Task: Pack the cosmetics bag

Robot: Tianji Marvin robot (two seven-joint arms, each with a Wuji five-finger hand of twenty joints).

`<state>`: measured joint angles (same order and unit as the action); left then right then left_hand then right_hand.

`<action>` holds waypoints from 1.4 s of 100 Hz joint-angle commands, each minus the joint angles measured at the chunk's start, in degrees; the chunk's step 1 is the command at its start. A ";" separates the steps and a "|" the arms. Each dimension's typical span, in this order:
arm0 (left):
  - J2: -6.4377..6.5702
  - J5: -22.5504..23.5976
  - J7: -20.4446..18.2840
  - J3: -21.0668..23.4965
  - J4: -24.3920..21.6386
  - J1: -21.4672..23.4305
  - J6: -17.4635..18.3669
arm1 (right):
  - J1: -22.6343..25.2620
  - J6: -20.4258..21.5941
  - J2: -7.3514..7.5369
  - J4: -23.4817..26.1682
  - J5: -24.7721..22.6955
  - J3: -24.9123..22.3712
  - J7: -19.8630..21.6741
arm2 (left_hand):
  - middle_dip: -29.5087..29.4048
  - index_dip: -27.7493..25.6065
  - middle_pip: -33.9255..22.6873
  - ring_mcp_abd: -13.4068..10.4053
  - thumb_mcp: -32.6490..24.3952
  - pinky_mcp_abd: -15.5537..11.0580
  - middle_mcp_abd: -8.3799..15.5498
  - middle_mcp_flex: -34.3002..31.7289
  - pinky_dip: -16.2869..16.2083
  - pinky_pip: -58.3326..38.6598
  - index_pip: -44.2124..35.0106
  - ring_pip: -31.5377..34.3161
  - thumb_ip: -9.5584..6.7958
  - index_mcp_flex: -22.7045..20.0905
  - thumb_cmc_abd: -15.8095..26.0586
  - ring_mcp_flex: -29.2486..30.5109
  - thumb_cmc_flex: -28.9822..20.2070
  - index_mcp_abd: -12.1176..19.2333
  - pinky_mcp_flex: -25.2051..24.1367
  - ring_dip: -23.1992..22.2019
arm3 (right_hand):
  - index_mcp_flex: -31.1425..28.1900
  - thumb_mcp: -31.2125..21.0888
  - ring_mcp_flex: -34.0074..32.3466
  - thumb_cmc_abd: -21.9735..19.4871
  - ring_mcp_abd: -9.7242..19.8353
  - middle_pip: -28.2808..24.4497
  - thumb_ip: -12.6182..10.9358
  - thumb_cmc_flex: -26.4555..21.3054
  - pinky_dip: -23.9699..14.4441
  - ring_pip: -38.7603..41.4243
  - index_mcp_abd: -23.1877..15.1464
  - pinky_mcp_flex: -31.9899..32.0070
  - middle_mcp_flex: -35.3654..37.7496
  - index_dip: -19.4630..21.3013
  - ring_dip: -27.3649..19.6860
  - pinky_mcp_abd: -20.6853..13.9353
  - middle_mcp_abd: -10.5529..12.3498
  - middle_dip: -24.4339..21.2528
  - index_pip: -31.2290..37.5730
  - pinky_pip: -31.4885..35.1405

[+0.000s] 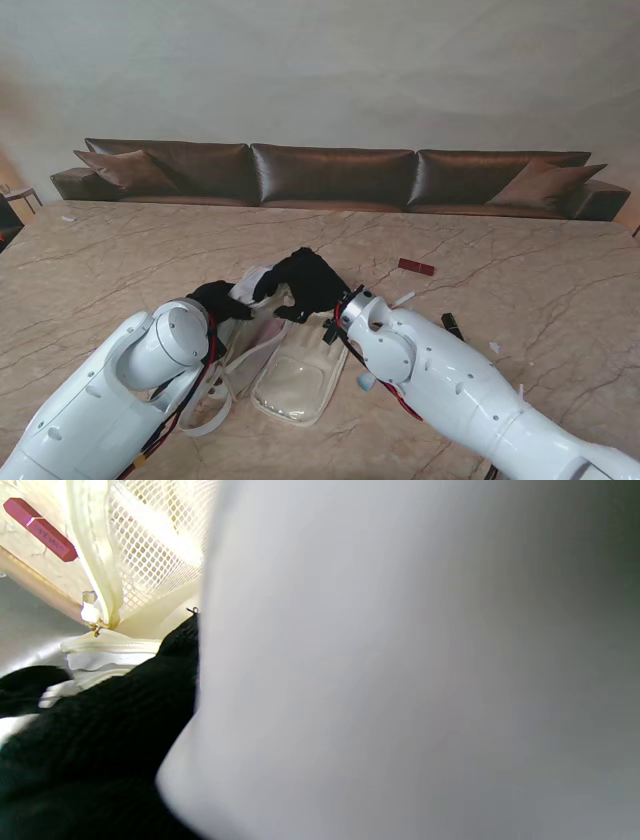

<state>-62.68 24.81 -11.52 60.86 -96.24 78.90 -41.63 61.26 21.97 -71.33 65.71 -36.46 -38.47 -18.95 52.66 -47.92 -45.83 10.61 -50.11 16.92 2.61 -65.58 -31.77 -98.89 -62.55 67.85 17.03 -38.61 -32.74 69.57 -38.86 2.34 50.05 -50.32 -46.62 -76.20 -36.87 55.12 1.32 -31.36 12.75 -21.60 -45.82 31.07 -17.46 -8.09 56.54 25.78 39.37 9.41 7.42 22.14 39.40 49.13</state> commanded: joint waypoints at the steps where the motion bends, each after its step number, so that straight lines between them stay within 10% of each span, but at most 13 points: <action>1: -0.45 -0.33 -0.17 -0.10 -0.43 0.41 -0.22 | 0.89 -1.02 1.63 1.26 -0.38 -1.30 -0.32 | 0.86 -0.85 -4.64 -0.76 -5.00 -0.20 7.24 -3.47 -0.45 -5.35 -4.13 1.30 -3.24 -1.88 4.44 2.83 -5.21 8.27 0.81 0.05 | 2.71 0.26 -0.94 -0.52 -0.65 0.85 -1.14 2.36 0.20 -1.97 0.66 -0.65 -2.42 0.52 -1.51 0.55 -0.25 -0.83 -0.57 -1.11; 41: -0.36 0.02 -0.30 0.10 -0.72 0.61 0.04 | 8.74 -13.27 7.47 12.55 -8.53 -18.85 10.91 | 0.85 -0.80 -4.63 -0.73 -5.03 -0.20 7.23 -3.42 -0.34 -5.40 -4.14 1.36 -3.25 -1.84 4.46 2.83 -5.19 8.22 0.82 0.18 | 4.99 1.71 -7.06 -3.53 0.08 1.80 -1.49 2.47 3.49 -7.52 2.30 -11.03 -5.17 -0.22 -5.28 -0.01 -1.35 -3.60 -1.40 -2.09; 70: -0.69 -0.35 0.62 -0.27 -0.28 0.73 0.25 | 7.64 -16.75 10.31 8.43 -12.27 -24.89 21.89 | 0.76 -0.56 -4.58 -0.72 -4.55 -0.15 6.96 -3.35 -0.27 -5.41 -3.86 1.31 -3.23 -1.52 4.75 2.80 -5.14 8.14 0.82 0.25 | 10.30 2.08 -7.04 -3.49 0.09 2.42 -1.42 3.00 7.97 -10.84 5.98 -13.18 -10.36 -2.15 -7.76 -3.09 -2.46 -5.10 -3.61 -3.06; 140: -0.55 -0.60 0.25 0.44 -0.65 1.18 0.01 | -4.91 -26.53 9.30 -13.38 -4.41 -14.86 23.01 | 0.67 -0.40 -4.62 -0.65 -4.66 -0.29 7.17 -3.48 -0.10 -5.52 -3.87 1.47 -3.20 -1.68 4.67 2.81 -4.98 8.31 0.99 0.37 | 34.07 5.52 10.38 -4.96 0.51 0.28 -0.75 7.47 15.28 -16.36 16.74 -5.91 -36.50 -11.01 -17.75 -6.72 -6.56 -4.65 -8.21 -5.95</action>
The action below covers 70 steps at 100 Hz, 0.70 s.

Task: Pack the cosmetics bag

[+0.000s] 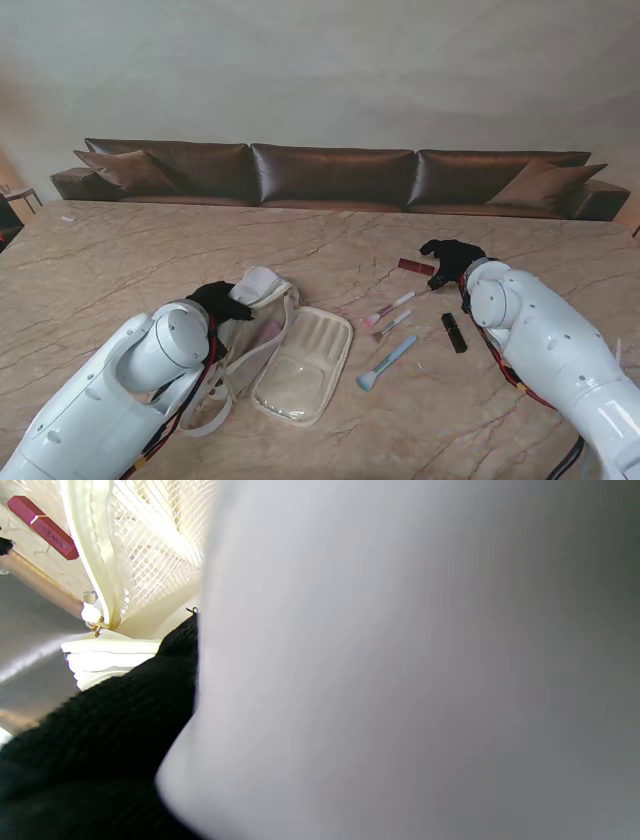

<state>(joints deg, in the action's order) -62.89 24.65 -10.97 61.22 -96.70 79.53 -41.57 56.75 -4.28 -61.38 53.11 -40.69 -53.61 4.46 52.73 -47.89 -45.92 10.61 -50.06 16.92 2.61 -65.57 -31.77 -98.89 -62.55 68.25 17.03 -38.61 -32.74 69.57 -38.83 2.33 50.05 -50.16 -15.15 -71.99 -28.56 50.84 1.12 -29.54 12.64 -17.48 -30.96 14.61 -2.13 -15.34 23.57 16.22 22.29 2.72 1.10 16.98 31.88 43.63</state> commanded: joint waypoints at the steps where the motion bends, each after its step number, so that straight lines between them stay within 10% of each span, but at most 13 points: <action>1: -0.34 -0.42 -0.31 0.10 -0.22 0.56 -0.04 | -0.60 -0.29 -0.72 -1.15 0.01 0.54 -0.52 | 0.60 -0.44 -4.54 -0.65 -4.75 -0.29 7.15 -3.48 -0.09 -5.52 -3.89 1.08 -3.22 -1.71 4.67 2.81 -5.07 8.31 0.98 0.21 | 2.66 1.34 2.21 -0.72 0.75 -1.58 -0.63 3.46 0.42 0.13 1.42 1.42 -3.65 -1.48 -0.69 0.04 -0.18 0.51 -0.68 -0.45; 70: 0.43 1.10 -2.22 0.78 -1.49 1.16 0.37 | -15.57 6.48 -9.71 -28.52 14.69 20.61 -7.67 | 0.64 -0.63 -4.61 -0.67 -4.97 -0.22 7.12 -3.55 -0.03 -5.52 -3.86 0.91 -3.33 -1.89 4.48 2.80 -5.05 8.44 0.94 0.32 | 5.17 2.01 10.60 -3.30 -0.72 -8.81 -1.36 1.47 -5.48 12.94 -5.64 8.33 -10.36 -1.06 8.24 2.34 0.16 2.09 2.10 1.03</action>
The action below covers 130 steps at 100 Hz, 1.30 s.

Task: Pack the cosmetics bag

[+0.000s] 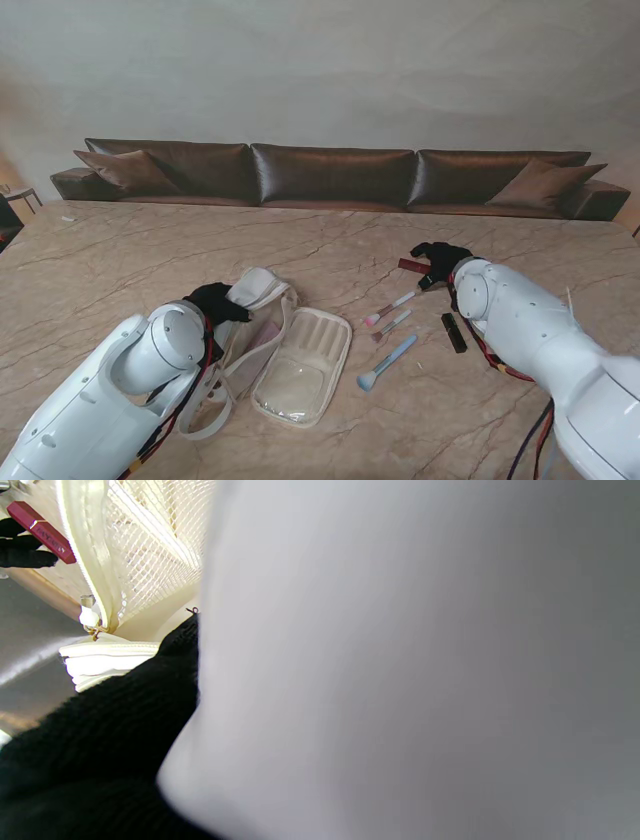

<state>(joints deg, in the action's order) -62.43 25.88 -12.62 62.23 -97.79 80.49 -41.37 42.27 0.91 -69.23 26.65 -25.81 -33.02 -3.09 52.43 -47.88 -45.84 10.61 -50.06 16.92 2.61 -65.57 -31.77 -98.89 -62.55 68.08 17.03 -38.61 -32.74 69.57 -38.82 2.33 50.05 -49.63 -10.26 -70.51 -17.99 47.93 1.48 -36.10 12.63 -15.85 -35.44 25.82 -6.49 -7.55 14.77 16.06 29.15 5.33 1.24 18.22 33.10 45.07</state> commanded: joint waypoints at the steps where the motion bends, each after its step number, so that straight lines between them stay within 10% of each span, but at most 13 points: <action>1: -0.02 -0.12 -0.60 -0.24 -0.40 0.19 0.18 | -1.29 1.53 -2.13 -2.70 0.03 0.33 -0.30 | 0.95 -0.64 -4.68 -0.67 -4.97 -0.22 7.22 -3.55 -0.03 -5.52 -3.86 1.07 -3.33 -1.89 4.53 2.80 -5.04 8.44 0.94 -0.21 | -0.06 0.45 -0.03 -0.26 -1.10 -2.46 -1.37 -0.30 -1.06 1.92 -1.33 0.51 -1.40 -0.81 1.52 -0.29 0.05 0.93 1.01 -0.37; 23: 0.03 -0.30 -0.88 -0.55 -0.04 -0.14 0.15 | -3.36 5.42 -6.41 -11.52 1.42 5.88 -6.21 | 0.97 -0.68 -4.68 -0.65 -5.05 -0.22 7.28 -3.58 -0.02 -5.52 -3.84 0.99 -3.29 -1.92 4.48 2.79 -4.96 8.57 0.94 -0.17 | -11.24 -3.46 -5.26 5.33 -1.55 -8.99 -1.30 -3.82 -5.42 10.83 -6.91 -3.80 7.25 11.07 7.67 -0.16 1.95 5.98 8.65 7.12; 39: 0.05 -0.34 -0.95 -0.59 0.14 -0.15 0.12 | -2.62 5.82 -6.78 -11.67 0.87 7.13 -8.60 | 1.03 -0.70 -4.72 -0.64 -5.08 -0.22 6.67 -3.52 -0.01 -5.53 -3.83 0.98 -3.27 -1.93 4.45 2.80 -4.93 8.53 0.94 -0.15 | -19.01 -5.09 -8.71 7.81 -1.59 -12.42 -1.37 -5.82 -6.90 17.63 -12.06 -6.64 11.98 18.82 12.83 -0.09 3.61 10.46 15.89 12.88; 57: 0.06 -0.49 -1.03 -0.63 0.36 -0.08 0.27 | -1.50 5.60 -6.95 -11.69 0.27 7.75 -11.08 | 1.05 -0.70 -4.69 -0.68 -5.08 -0.23 6.71 -3.46 0.01 -5.51 -3.81 0.98 -3.25 -1.88 4.50 2.80 -4.92 8.57 0.91 -0.14 | -27.86 -6.18 -16.30 8.69 -1.19 -14.58 -1.05 -9.74 -8.21 21.85 -14.77 -12.51 21.42 19.99 16.35 0.51 5.51 14.20 18.10 19.12; 62: 0.08 -0.57 -1.10 -0.62 0.39 -0.07 0.27 | -1.23 5.20 -6.97 -11.70 -0.15 8.25 -12.39 | 1.07 -0.72 -4.71 -0.69 -5.11 -0.23 7.29 -3.51 0.01 -5.49 -3.82 0.98 -3.26 -1.90 4.50 2.80 -4.91 8.60 0.89 -0.13 | -29.70 -5.88 -20.70 8.85 -1.02 -14.63 3.11 -11.78 -7.99 22.87 -15.48 -15.53 25.88 15.70 17.71 1.00 6.40 15.60 19.46 21.37; 100: 0.09 -0.50 -1.02 -0.15 0.28 0.31 0.29 | -0.10 4.84 -6.72 -11.71 -0.69 9.15 -13.26 | 1.01 -0.71 -4.80 -0.73 -5.04 -0.26 6.55 -3.46 0.01 -5.40 -3.86 0.75 -3.25 -1.89 4.54 2.78 -4.98 8.51 0.80 -0.15 | -44.18 -2.18 -31.37 9.48 -1.25 -15.82 9.49 -13.26 -8.21 27.03 -19.31 -22.68 40.56 -1.09 22.25 2.46 8.02 21.75 29.05 26.67; 130: 0.07 -0.44 -0.93 0.04 0.38 0.55 0.41 | -0.27 7.18 -6.57 -11.68 -0.80 9.62 -13.06 | 1.01 -0.77 -4.93 -0.73 -5.01 -0.27 6.13 -3.37 0.00 -5.40 -3.91 0.76 -3.24 -1.84 4.57 2.79 -5.03 8.50 0.80 -0.19 | -40.41 -5.48 -32.79 -0.28 -0.89 -11.53 6.45 -11.86 -12.01 24.29 -20.27 -24.99 41.75 16.29 19.89 1.43 6.29 19.66 26.50 30.21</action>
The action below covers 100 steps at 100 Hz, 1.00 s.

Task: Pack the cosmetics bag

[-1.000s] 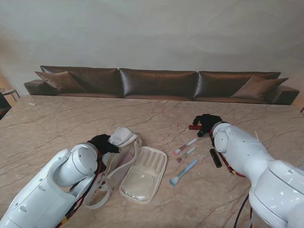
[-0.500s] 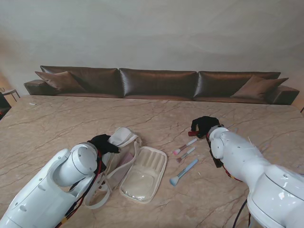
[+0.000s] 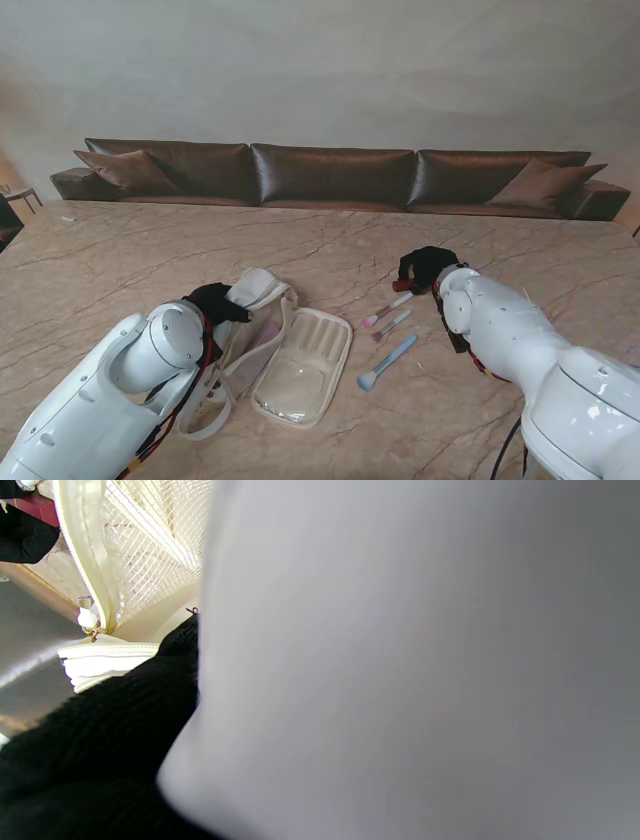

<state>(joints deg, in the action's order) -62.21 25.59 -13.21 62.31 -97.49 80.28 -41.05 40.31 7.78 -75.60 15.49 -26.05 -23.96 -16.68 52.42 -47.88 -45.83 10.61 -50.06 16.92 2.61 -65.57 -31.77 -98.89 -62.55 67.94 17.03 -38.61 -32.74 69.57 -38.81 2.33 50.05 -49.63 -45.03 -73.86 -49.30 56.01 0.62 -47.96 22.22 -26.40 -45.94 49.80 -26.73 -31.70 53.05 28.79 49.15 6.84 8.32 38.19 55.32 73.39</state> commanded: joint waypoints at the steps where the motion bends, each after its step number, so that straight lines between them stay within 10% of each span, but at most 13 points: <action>1: -0.15 -0.15 -0.32 -0.04 0.08 0.76 0.10 | 1.67 0.34 -0.20 -0.52 -0.60 0.55 0.39 | 1.01 -0.77 -4.94 -0.74 -5.00 -0.27 6.13 -3.37 0.00 -5.40 -3.91 0.91 -3.24 -1.84 4.58 2.79 -5.04 8.50 0.80 -0.19 | -5.71 -2.21 -1.63 -8.34 -0.11 0.40 -3.22 -1.38 -1.60 0.42 0.01 -1.01 3.68 3.71 -0.08 -0.08 -0.82 -0.34 4.25 2.07; 18: -0.19 -0.21 -0.20 -0.04 0.02 0.90 0.22 | 1.42 0.43 0.00 0.30 -1.44 0.05 -2.27 | 0.96 -0.78 -4.95 -0.68 -4.89 -0.22 6.26 -3.35 0.01 -5.31 -3.90 0.84 -3.22 -1.83 4.57 2.77 -5.13 8.57 0.67 -0.19 | -6.60 -1.80 -5.06 -8.19 -0.51 0.69 -2.73 -2.23 -2.19 2.51 1.61 -3.75 7.29 3.35 0.55 0.53 -2.41 -0.45 3.65 3.62; 72: -0.32 -0.39 0.10 -0.70 -0.17 0.51 0.12 | 10.98 -6.25 9.54 27.59 -16.21 -17.77 -0.99 | 0.89 -0.80 -5.03 -0.74 -4.79 -0.19 6.10 -3.33 -0.03 -5.28 -3.88 0.81 -3.25 -1.79 4.64 2.78 -5.22 8.43 0.68 -0.24 | -7.30 -1.56 -6.96 -7.16 -0.97 2.47 -2.75 -3.18 -1.84 3.58 2.04 -5.47 9.57 2.11 1.24 1.13 -3.37 -0.29 3.58 3.69; 100: -0.31 -0.61 -0.13 -1.40 0.09 -0.15 -0.13 | 17.78 -3.33 9.56 40.33 -18.44 -24.20 -2.68 | 0.85 -0.76 -4.99 -0.77 -4.72 -0.19 6.35 -3.29 -0.06 -5.27 -3.89 0.89 -3.24 -1.75 4.69 2.79 -5.24 8.43 0.68 -0.26 | -8.61 -1.39 -8.98 -5.10 -0.93 4.82 -2.11 -3.00 -2.38 3.20 1.60 -7.09 12.14 -0.98 1.71 1.61 -2.66 -1.37 3.59 4.97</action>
<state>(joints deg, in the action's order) -62.19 25.41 -12.85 61.27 -97.38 79.81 -41.01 57.36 3.02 -64.92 53.79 -44.59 -48.85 -18.46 52.57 -47.88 -45.85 10.61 -50.06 16.92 2.58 -65.57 -31.77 -98.89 -62.55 68.04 17.03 -38.61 -32.74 69.57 -38.80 2.33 50.05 -50.28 -46.66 -72.02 -55.90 55.41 -0.65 -42.47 22.74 -26.26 -47.25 51.55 -21.60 -38.18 60.10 27.32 49.67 7.70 5.33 36.64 53.33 76.49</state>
